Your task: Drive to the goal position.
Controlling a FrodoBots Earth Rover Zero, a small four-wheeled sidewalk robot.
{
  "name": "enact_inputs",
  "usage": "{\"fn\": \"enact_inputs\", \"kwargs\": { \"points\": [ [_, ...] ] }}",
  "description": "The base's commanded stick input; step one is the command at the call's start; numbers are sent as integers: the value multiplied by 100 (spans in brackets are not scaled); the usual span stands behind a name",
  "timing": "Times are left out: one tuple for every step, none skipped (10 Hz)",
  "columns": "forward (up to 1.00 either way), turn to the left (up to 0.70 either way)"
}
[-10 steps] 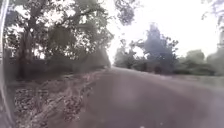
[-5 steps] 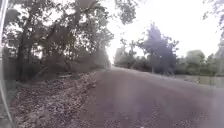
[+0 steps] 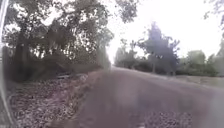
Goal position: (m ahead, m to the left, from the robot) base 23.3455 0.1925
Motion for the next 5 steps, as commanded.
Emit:
{"fn": "enact_inputs", "kwargs": {
  "points": [
    [70, 1],
    [70, 1],
    [70, 1],
    [70, 1],
    [70, 1]
  ]
}}
